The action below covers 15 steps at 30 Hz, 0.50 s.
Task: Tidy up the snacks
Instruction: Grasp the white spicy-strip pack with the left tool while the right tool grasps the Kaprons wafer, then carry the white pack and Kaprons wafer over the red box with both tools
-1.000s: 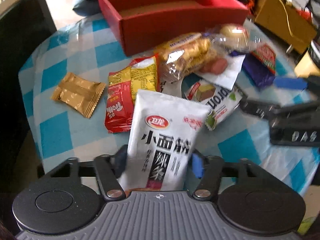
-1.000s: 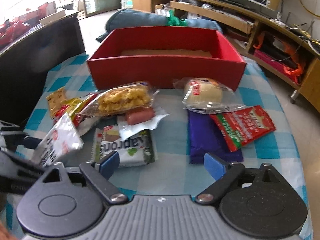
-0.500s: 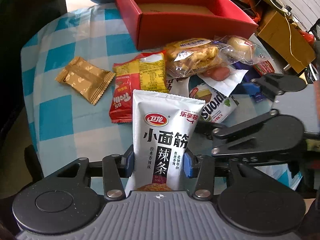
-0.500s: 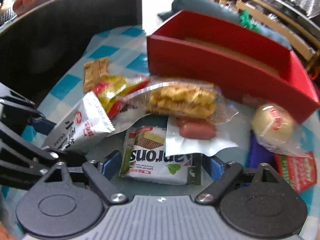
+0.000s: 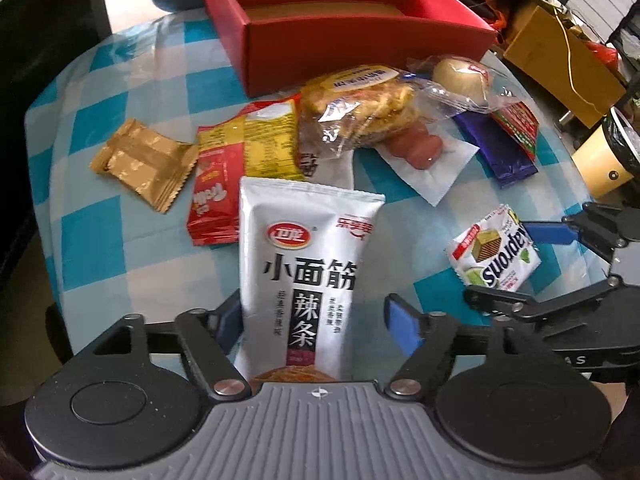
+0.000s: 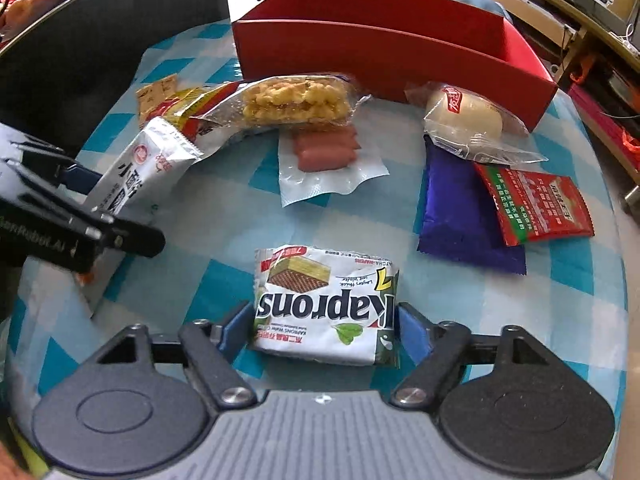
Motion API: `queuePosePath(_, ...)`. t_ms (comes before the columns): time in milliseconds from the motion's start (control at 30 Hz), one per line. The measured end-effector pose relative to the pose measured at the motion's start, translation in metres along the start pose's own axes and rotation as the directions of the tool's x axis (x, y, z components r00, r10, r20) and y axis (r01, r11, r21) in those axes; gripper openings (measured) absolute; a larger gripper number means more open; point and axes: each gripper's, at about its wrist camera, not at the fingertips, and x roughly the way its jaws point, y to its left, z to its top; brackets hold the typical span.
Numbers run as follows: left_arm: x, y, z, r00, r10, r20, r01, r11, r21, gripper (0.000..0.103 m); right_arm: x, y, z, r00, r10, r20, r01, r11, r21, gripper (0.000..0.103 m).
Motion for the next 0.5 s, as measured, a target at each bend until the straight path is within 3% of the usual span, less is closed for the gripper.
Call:
queuePosePath(67,0.004,-0.004,0.0,1.0,-0.012,-0.003,0.012,1.0,0.015,0.094,0.005,0.004,0.0,1.0,-0.006,0.012,0.006,1.0,0.003,0.096)
queuePosePath(167,0.007,-0.012,-0.002,1.0,0.022,0.007,-0.022,0.999,0.038,0.096,0.008,0.003,-0.001,1.0,-0.018,0.016,0.018,0.999,0.026,0.103)
queuePosePath(333,0.007,-0.01,-0.002,0.997,0.08,0.006,-0.08,0.997,0.018,0.092,0.008,-0.001,0.004,1.0,-0.022,-0.007,0.023,0.999,0.046,0.103)
queuePosePath(400,0.005,-0.011,-0.003,0.994,0.112,0.012,-0.112,0.993,0.027,0.082,0.006,-0.001,0.004,1.0,-0.028,-0.013,0.028,0.999,0.038,0.101)
queuePosePath(433,0.004,-0.012,-0.004,0.992,0.128,0.01,-0.128,0.991,0.03,0.079,0.003,-0.001,0.004,1.0,-0.024,-0.006,0.024,0.999,0.033,0.092)
queuePosePath(500,0.002,-0.013,-0.002,0.988,0.156,0.006,-0.156,0.987,0.035,0.068,-0.002,-0.002,0.004,1.0,-0.017,0.009,0.016,0.999,0.037,0.083)
